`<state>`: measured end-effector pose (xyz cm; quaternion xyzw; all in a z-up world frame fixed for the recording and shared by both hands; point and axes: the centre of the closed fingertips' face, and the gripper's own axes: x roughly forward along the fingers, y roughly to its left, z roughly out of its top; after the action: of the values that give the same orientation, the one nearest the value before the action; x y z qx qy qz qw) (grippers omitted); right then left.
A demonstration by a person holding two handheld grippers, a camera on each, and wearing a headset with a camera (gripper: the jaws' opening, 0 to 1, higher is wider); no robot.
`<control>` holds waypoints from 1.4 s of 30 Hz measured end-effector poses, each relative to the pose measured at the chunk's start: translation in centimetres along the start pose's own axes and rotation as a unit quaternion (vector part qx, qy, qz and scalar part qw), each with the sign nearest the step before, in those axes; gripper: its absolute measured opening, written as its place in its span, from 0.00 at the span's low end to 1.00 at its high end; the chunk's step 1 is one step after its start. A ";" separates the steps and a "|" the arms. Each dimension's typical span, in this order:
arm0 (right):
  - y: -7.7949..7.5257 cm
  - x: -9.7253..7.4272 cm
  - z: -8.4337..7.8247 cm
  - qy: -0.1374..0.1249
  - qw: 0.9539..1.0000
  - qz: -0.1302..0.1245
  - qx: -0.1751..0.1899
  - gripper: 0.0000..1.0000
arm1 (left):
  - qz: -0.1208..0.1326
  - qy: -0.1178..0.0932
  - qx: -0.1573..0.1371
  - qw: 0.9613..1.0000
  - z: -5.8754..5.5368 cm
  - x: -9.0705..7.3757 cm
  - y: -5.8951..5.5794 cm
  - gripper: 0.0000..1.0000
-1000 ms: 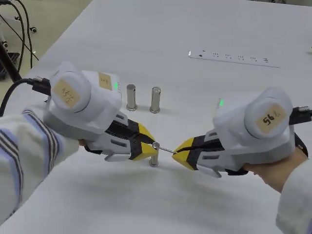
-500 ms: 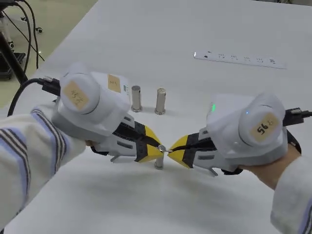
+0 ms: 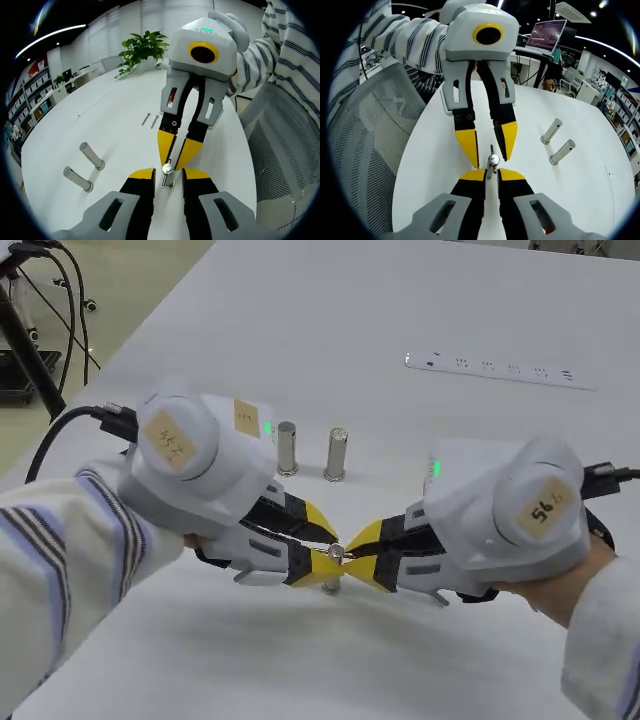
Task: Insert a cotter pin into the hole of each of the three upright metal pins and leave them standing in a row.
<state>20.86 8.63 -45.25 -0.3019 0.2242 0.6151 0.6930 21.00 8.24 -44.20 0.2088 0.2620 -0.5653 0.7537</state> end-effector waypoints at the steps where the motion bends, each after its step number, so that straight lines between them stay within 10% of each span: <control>1: 0.0 0.0 -0.1 0.000 1.000 -0.001 0.002 0.07 | 0.001 0.001 -0.002 1.000 -0.2 -0.1 0.0 0.21; 12: 0.2 1.2 -0.3 -0.050 0.994 -0.003 0.093 0.13 | 0.029 -0.020 -0.048 0.998 -1.2 -2.2 0.0 0.36; 22: 0.0 1.8 -0.4 -0.041 0.994 -0.007 0.098 0.05 | 0.065 -0.086 -0.122 0.987 -1.1 -4.6 0.0 0.58; 34: -1.6 2.7 0.7 -0.037 0.994 -0.031 0.093 0.04 | 0.107 -0.090 -0.154 0.978 -2.7 -5.4 0.8 0.89; 42: -2.5 3.4 1.3 -0.044 0.993 -0.034 0.103 0.04 | 0.113 -0.095 -0.164 0.975 -2.7 -5.6 1.5 0.89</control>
<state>23.72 11.83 -46.28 -0.2093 0.2455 0.5773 0.7501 20.77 14.50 -42.69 0.0561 0.2534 -0.4426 0.8583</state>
